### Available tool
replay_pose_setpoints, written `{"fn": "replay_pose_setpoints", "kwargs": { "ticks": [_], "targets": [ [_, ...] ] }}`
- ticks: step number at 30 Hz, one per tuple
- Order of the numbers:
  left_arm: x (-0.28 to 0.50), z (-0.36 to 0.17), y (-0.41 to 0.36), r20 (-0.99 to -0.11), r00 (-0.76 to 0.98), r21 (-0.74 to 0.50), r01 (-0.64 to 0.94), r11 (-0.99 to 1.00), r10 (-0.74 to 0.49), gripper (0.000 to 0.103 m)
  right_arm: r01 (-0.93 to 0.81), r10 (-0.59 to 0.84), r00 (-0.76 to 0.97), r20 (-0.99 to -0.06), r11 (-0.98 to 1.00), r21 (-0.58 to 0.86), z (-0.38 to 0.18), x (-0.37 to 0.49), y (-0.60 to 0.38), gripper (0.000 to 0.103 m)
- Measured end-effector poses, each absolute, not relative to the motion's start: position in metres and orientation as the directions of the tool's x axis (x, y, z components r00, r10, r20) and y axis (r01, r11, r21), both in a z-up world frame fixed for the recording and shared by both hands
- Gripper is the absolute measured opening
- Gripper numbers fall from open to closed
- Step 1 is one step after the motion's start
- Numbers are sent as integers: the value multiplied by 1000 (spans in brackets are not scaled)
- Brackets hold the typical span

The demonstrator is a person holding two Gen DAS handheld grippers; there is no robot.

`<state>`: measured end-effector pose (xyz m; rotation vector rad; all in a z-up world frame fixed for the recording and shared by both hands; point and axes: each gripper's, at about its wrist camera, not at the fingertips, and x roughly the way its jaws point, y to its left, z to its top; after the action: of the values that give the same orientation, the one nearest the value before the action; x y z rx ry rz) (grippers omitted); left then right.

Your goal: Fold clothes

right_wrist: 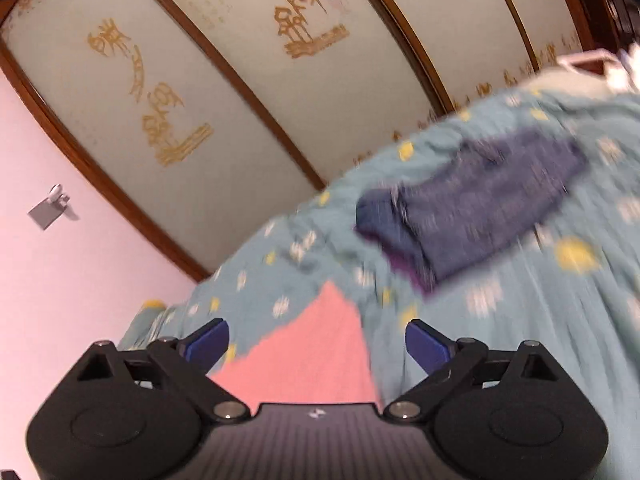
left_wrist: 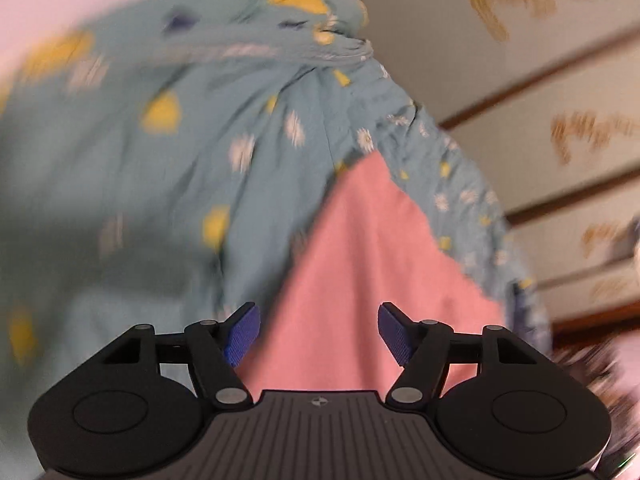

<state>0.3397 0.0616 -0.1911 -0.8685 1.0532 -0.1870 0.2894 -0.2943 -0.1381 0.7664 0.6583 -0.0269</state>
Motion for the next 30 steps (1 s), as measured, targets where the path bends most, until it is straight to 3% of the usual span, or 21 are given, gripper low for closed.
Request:
{"fn": "replay_pose_setpoints", "kwargs": {
  "ticks": [2, 5, 7, 11, 13, 15, 24, 26, 28, 30],
  "targets": [
    [320, -194, 58, -657, 540, -730, -280, 623, -526, 65, 285, 257, 772, -582, 678, 678, -145, 269, -283, 95],
    [287, -204, 50, -647, 563, -735, -284, 615, -513, 65, 317, 382, 777, -501, 450, 835, -172, 242, -279, 92],
    [279, -215, 48, -638, 568, -747, -292, 597, -520, 65, 353, 417, 773, -478, 343, 870, -192, 235, -276, 74],
    [264, -238, 47, -620, 562, -776, -336, 534, -547, 65, 429, 346, 737, -581, 425, 797, -217, 228, -259, 48],
    [258, -241, 45, -626, 572, -770, -346, 536, -530, 65, 456, 324, 709, -626, 467, 758, -228, 230, -249, 25],
    [255, -242, 41, -626, 589, -767, -343, 543, -512, 65, 476, 270, 706, -655, 505, 720, -236, 233, -239, 18],
    [256, -259, 14, -644, 573, -743, -310, 594, -507, 65, 479, 186, 757, -627, 495, 725, -253, 243, -236, 19],
    [256, -261, 10, -648, 562, -741, -308, 597, -514, 65, 469, 182, 778, -602, 469, 748, -250, 236, -238, 27],
    [256, -259, 7, -645, 558, -742, -294, 603, -522, 65, 461, 182, 793, -581, 445, 768, -247, 233, -243, 41],
    [257, -256, 7, -644, 561, -741, -290, 606, -519, 65, 458, 191, 799, -570, 422, 783, -242, 228, -250, 43]
  ]
}}
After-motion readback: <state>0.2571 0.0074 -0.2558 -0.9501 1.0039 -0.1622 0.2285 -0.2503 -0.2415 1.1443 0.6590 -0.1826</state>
